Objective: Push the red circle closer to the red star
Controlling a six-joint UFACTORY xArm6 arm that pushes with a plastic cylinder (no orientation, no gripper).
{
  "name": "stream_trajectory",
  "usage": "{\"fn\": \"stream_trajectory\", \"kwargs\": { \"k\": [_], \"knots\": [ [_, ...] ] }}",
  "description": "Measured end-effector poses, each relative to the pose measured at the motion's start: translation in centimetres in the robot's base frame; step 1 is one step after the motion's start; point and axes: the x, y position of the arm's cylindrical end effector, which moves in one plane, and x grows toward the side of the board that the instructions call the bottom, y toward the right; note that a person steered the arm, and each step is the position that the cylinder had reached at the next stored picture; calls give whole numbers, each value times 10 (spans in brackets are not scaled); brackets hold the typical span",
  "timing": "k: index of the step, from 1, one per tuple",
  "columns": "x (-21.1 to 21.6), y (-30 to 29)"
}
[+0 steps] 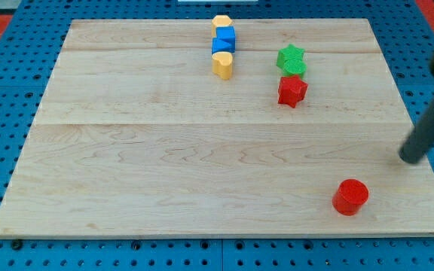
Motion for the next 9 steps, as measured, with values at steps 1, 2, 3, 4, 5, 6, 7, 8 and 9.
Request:
{"fn": "stream_trajectory", "kwargs": {
  "k": [1,2,3,4,5,6,7,8,9],
  "knots": [
    [73,-46],
    [69,-114],
    [44,-112],
    [27,-100],
    [15,-71],
    [-26,-117],
    [-14,-139],
    [-9,-166],
    [-30,-202]
  ]
}}
